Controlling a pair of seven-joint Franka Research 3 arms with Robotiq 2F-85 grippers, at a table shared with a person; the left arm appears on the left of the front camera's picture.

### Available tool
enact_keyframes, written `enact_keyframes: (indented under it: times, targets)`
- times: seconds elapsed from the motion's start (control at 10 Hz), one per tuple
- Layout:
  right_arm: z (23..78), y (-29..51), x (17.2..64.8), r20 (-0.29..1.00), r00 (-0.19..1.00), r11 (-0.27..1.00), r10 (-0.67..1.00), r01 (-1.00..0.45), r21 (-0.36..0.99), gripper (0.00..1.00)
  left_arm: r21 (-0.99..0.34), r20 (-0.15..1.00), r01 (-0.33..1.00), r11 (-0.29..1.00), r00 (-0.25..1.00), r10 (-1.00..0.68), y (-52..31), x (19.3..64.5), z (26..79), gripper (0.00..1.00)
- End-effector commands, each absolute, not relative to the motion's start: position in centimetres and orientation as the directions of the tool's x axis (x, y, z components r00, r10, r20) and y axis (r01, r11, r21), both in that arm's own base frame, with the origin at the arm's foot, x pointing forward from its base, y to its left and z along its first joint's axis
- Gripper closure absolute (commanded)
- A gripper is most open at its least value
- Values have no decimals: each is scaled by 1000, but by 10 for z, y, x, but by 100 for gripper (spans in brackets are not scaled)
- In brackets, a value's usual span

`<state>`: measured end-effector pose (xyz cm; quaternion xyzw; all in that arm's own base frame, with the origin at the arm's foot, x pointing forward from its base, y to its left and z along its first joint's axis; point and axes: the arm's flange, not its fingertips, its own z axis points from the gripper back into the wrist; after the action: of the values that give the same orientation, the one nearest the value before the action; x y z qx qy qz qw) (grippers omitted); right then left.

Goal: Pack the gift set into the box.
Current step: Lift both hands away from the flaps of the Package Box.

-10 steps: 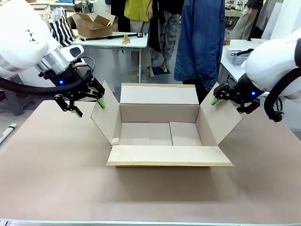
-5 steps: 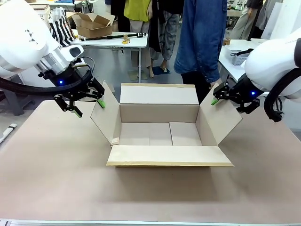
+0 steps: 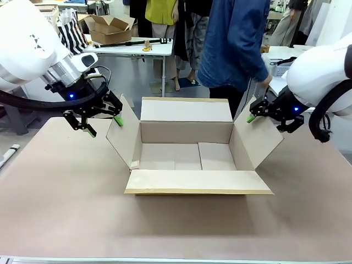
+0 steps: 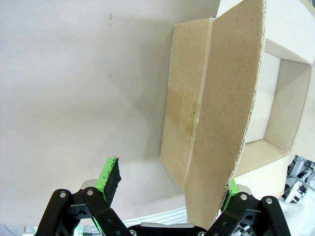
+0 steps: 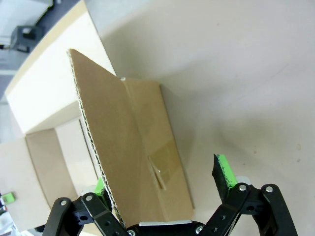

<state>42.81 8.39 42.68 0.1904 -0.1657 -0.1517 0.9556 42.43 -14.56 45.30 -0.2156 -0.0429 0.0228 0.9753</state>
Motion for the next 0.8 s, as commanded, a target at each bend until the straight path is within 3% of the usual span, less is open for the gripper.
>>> enact_keyframes:
  times: [0.0, 0.7]
  targets:
    - [429, 83, 428, 265, 896, 884, -356, 231, 407, 0, -409, 77, -20, 912, 995, 56, -144, 424, 454, 0]
    - [429, 83, 428, 265, 896, 884, -356, 231, 407, 0, -409, 77, -20, 912, 995, 56, -144, 424, 454, 0]
